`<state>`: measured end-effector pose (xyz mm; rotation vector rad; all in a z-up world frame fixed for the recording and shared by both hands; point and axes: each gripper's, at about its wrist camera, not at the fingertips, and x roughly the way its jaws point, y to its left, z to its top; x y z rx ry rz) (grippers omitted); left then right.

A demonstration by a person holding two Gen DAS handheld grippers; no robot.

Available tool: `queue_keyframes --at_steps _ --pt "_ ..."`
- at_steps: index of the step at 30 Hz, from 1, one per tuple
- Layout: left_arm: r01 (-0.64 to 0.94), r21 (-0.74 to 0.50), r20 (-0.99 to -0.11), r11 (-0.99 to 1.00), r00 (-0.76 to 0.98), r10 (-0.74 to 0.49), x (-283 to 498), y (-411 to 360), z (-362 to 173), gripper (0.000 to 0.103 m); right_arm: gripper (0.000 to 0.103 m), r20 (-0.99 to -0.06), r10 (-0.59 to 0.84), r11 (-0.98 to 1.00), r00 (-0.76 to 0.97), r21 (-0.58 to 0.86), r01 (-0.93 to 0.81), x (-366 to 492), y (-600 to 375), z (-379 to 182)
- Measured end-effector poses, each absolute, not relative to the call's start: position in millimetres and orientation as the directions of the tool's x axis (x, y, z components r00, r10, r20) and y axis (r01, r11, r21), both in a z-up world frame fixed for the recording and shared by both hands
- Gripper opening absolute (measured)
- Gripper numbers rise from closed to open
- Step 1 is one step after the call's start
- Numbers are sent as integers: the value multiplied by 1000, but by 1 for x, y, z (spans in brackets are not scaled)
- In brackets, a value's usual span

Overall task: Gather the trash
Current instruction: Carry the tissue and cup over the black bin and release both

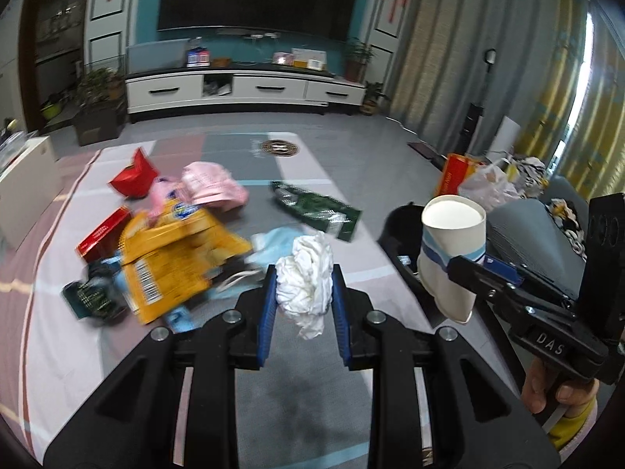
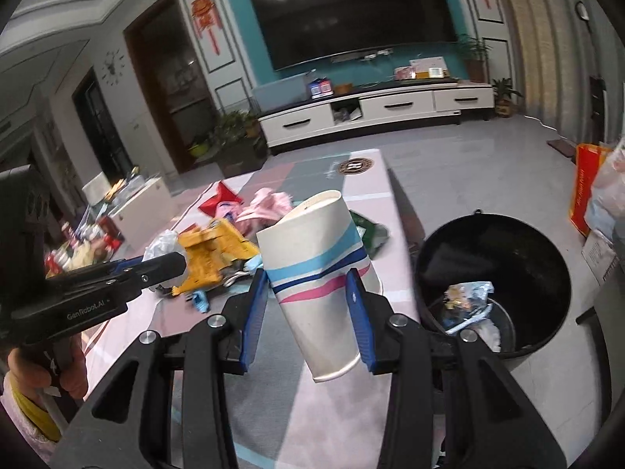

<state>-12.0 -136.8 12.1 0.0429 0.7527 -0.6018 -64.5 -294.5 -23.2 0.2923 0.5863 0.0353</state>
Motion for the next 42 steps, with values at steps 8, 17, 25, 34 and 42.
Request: queue_keyframes --at_steps 8,17,25,34,42 --pt "610 -156 -661 777 521 -541 -5 -200 13 27 41 -531 41 939 846 309 149 -77 -338 -30" --pt "692 -133 -682 709 455 -572 7 -280 4 27 41 -538 -66 910 841 313 271 -85 -385 -44" --pt "747 -149 -720 649 368 -589 17 -347 -16 28 42 -556 -128 876 821 326 357 -81 -420 -61" --pt "767 -116 -777 631 325 -539 28 -389 -51 30 42 -587 -153 850 795 332 408 -77 -442 -79" --pt "770 -114 -780 628 322 -537 31 -391 -58 51 43 -612 -163 838 774 328 436 -75 -450 -87"
